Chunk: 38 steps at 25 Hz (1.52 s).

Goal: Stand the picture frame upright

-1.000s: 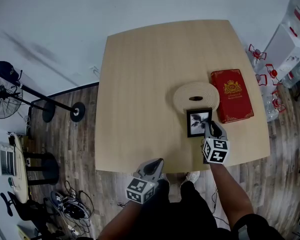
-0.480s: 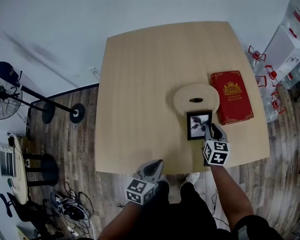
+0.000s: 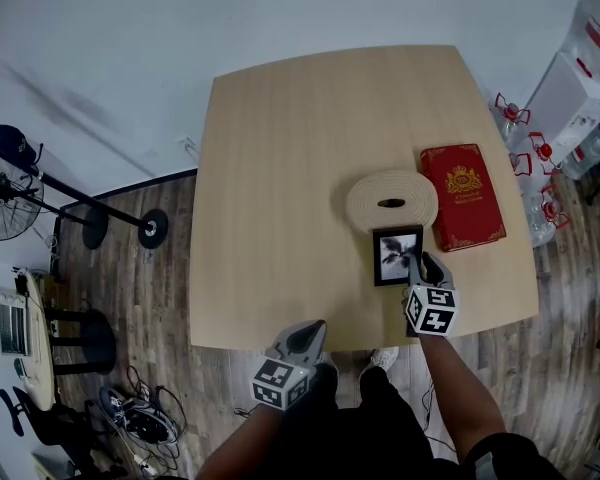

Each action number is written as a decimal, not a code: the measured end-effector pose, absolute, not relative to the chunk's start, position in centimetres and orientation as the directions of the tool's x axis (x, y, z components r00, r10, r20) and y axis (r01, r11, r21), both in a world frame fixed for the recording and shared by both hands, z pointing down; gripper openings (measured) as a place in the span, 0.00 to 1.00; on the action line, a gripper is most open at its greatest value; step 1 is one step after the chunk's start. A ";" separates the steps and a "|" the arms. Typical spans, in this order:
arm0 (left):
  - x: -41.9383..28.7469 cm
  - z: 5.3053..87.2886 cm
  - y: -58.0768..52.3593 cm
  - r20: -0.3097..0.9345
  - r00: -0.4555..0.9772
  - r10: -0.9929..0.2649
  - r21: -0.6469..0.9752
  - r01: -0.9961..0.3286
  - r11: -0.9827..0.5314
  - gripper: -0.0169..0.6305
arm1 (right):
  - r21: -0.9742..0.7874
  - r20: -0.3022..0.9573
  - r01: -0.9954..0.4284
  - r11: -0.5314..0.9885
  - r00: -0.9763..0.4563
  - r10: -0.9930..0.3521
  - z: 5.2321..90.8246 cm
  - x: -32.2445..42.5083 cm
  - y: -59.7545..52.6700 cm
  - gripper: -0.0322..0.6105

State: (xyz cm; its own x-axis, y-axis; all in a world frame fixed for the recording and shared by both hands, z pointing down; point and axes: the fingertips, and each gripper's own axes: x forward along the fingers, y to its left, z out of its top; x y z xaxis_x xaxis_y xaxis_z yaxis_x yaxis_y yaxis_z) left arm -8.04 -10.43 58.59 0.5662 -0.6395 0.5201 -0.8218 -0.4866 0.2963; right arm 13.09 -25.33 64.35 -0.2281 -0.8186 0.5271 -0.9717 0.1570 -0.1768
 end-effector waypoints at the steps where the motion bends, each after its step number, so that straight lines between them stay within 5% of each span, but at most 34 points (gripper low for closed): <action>1: -8.1 58.6 -10.5 0.520 0.566 -0.640 0.296 -0.822 -0.487 0.03 | -0.178 0.528 -0.972 0.155 -0.227 -0.819 64.4 13.1 -25.3 0.17; 16: -8.2 58.5 -10.5 0.519 0.568 -0.639 0.296 -0.821 -0.489 0.03 | -0.182 0.530 -0.972 0.147 -0.223 -0.818 64.1 13.1 -24.7 0.18; 38: -7.7 52.9 -14.7 0.403 0.592 -0.698 0.230 -0.804 -0.549 0.03 | -0.041 0.324 -0.943 0.332 -0.327 -0.888 49.9 9.3 -20.8 0.14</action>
State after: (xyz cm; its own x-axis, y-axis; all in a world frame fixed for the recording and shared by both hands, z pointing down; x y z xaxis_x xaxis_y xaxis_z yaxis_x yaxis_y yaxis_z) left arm -7.68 -14.70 52.86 0.5919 -0.6981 0.4030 -0.8037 -0.5489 0.2298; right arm 9.31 -20.78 49.92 -0.3266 -0.8879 0.3241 -0.9425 0.3316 -0.0412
